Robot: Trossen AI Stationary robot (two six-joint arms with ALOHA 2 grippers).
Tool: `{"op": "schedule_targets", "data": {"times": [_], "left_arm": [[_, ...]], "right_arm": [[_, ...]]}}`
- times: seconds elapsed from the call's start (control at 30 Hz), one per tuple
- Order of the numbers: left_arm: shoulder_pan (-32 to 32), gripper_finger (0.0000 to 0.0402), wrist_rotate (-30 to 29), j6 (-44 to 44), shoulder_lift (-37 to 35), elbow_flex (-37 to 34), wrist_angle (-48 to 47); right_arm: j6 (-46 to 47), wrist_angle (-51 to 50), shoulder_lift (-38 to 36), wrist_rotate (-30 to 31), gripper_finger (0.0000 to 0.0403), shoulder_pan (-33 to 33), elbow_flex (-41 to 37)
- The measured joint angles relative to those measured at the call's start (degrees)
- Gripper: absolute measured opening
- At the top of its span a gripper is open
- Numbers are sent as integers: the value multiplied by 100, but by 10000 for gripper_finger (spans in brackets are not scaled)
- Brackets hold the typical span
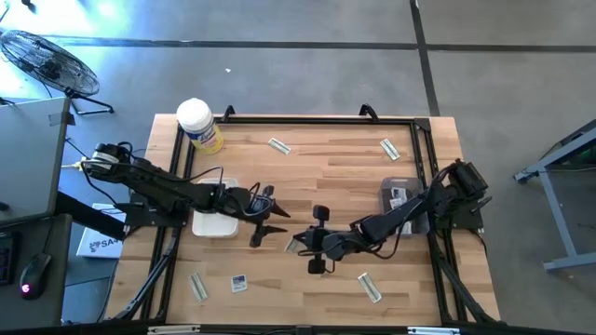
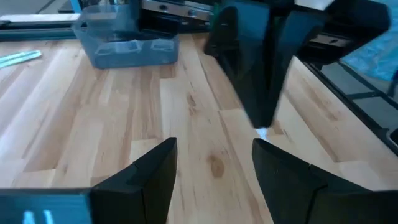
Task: Pick & Place First Aid Supplies
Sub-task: Put the green bandage into the white bin
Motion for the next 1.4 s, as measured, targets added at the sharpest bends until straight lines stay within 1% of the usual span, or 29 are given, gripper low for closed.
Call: {"op": "schedule_targets", "data": {"times": [0.13, 0.23, 0.4, 0.63, 0.8, 0.9, 1.0, 1.07, 1.13, 1.23, 1.33, 1.37, 1.4], "left_arm": [[0, 207, 204, -18, 0, 0, -22], [0, 207, 373, -63, 0, 0, -205], [0, 207, 367, -264, 162, 0, -233], [0, 207, 262, -320, 573, 4, 328], [0, 207, 236, -355, 688, 46, 555], [0, 207, 243, -518, 743, 114, 631], [0, 199, 211, -624, 762, 136, 594], [0, 183, 216, -680, 761, 140, 598], [0, 156, 214, -728, 761, 142, 567], [0, 101, 216, -730, 761, 142, 564], [0, 33, 212, -747, 761, 142, 556], [0, 17, 203, -760, 761, 142, 559], [0, 10, 199, -804, 761, 142, 559]], "right_arm": [[35, -93, 0, 4, 1, -29, 0], [39, -96, 0, 4, 1, -49, 0], [10, -96, -40, 147, 1, -68, 0], [-122, -37, -126, 155, 1, -124, 4], [-141, -62, -144, 213, 1, -164, 4], [-141, -49, -144, 218, 1, -201, 4], [-213, -40, -144, 313, 1, -201, 4], [-236, -42, -144, 363, 1, -201, 4], [-239, -41, -144, 411, 1, -197, 4], [-245, -40, -144, 449, 2, -199, 4], [-245, -39, -144, 513, 1, -201, 4], [-245, -39, -144, 513, 1, -201, 4], [-245, -39, -142, 516, 2, -199, 4]]}}
